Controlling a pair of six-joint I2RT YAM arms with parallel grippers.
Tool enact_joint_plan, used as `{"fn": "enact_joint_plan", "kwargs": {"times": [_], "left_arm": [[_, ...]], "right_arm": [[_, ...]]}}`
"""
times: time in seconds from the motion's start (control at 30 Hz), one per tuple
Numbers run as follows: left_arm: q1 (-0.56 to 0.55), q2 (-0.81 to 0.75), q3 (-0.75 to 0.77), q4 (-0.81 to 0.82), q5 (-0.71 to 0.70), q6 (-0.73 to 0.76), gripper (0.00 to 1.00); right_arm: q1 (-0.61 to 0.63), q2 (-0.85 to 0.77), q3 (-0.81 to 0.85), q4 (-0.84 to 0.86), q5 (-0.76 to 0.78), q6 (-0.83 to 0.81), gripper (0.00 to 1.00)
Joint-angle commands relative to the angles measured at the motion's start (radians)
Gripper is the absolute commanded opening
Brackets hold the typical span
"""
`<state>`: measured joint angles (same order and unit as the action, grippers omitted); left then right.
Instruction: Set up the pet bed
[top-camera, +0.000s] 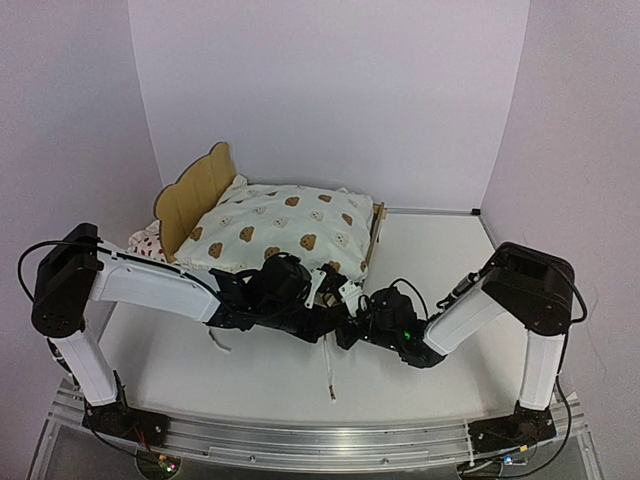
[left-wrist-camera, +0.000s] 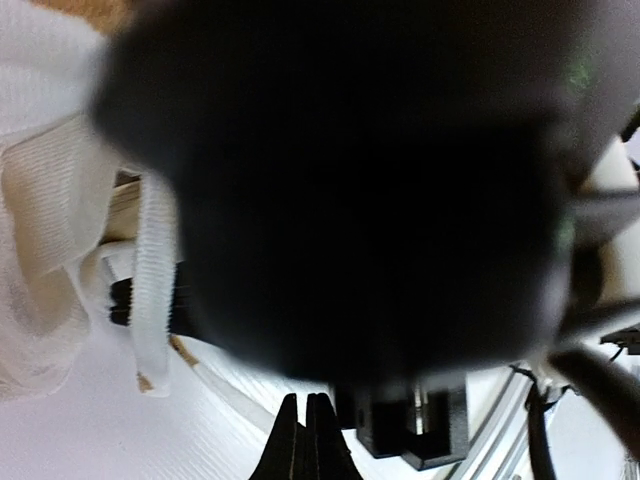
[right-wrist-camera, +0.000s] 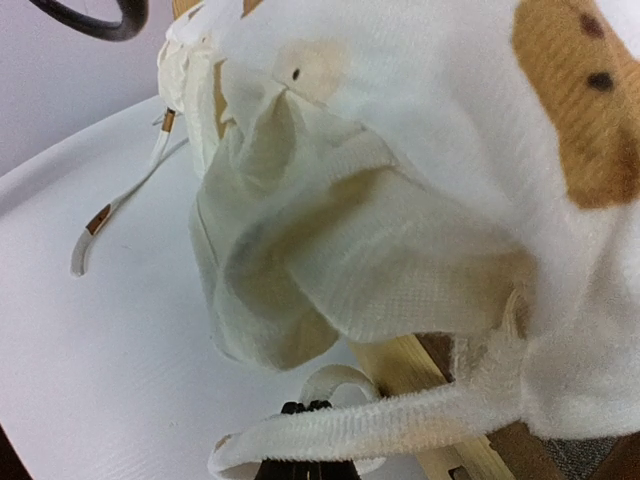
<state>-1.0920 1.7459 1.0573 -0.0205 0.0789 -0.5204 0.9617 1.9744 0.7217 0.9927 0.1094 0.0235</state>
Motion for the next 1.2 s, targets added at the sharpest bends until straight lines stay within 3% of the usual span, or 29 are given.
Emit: {"fn": "enact_joint_plan", "kwargs": {"times": [0.0, 0.3, 0.47, 0.97, 1.17], "left_arm": [[0.012, -0.079, 0.008, 0.028, 0.005, -0.043, 0.0], [0.06, -0.244, -0.055, -0.112, -0.159, -0.111, 0.15], [0.145, -0.296, -0.135, -0.078, -0.083, -0.155, 0.18], [0.157, -0.186, -0.127, -0.015, 0.033, -0.236, 0.19], [0.177, -0.151, -0.127, -0.009, 0.061, -0.268, 0.36]], "right_arm": [[0.016, 0.064, 0.0, 0.21, -0.085, -0.063, 0.0], [0.014, 0.134, 0.043, 0.253, -0.151, -0.073, 0.0], [0.014, 0.119, 0.044, 0.254, -0.185, -0.078, 0.0], [0.015, 0.046, 0.023, 0.254, -0.274, -0.08, 0.0], [0.015, 0.031, 0.011, 0.254, -0.268, -0.099, 0.0]]}}
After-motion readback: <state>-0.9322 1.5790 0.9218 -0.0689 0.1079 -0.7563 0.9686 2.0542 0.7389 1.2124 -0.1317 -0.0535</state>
